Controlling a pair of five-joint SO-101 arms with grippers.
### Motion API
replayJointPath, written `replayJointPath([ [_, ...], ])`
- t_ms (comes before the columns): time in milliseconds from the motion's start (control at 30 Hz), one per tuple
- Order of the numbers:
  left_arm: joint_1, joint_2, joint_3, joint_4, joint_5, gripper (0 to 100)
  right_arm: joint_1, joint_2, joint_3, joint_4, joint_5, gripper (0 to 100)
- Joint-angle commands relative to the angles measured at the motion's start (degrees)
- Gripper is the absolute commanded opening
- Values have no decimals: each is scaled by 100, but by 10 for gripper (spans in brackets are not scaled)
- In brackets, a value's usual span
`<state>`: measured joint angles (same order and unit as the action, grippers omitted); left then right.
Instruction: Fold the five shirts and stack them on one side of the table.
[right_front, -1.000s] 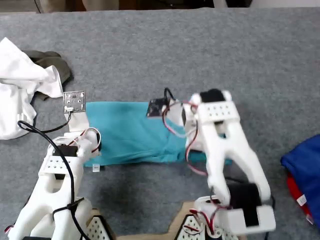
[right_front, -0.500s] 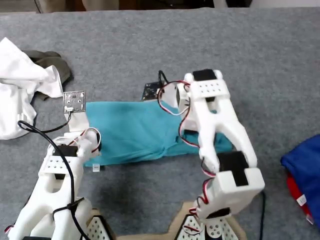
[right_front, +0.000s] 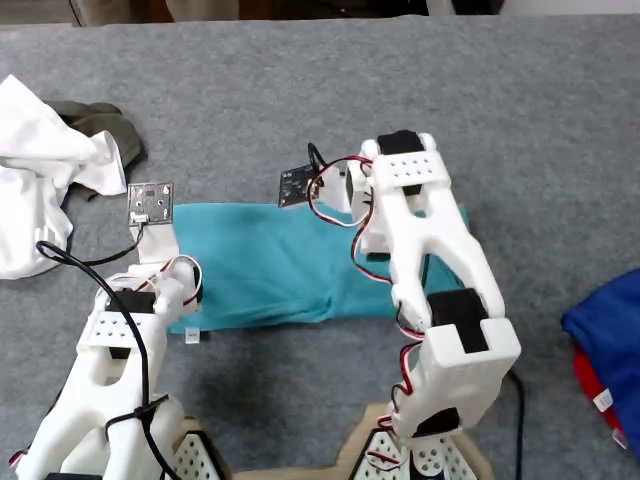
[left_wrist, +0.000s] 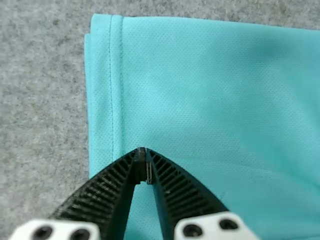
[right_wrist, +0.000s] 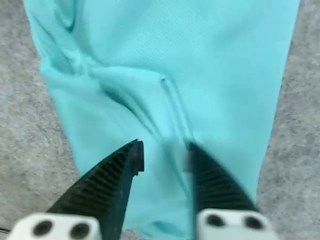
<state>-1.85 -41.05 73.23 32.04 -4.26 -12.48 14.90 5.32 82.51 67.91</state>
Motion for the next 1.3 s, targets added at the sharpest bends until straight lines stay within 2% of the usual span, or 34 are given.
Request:
replayJointPath([
  [0, 0, -31, -255, 44, -35, 23, -4, -13, -268, -79, 62, 376],
  [100, 0, -31, -255, 44, -35, 23, 31, -127, -286, -44, 35, 363],
  [233, 0, -31, -255, 44, -35, 23, 110, -796, -224, 123, -105, 286],
  [333, 0, -22, -255, 44, -35, 23, 251, -1279, -180, 492, -123, 167],
  [433, 0, -22, -255, 44, -35, 23, 365, -1631, 207, 642, -132, 0],
  [567, 0, -31, -255, 44, -35, 22, 321, -1895, 1200, 448, -202, 5],
  [833, 0, -31, -255, 44, -26, 21, -681, -1921, 2448, -914, -1301, 6],
  [1000, 0, -31, -255, 44, -26, 21, -1147, -1692, 2334, -1327, -1609, 6],
  [1267, 0, -31, -246, 44, -35, 21, -936, -286, 1657, -1820, -1653, 6],
])
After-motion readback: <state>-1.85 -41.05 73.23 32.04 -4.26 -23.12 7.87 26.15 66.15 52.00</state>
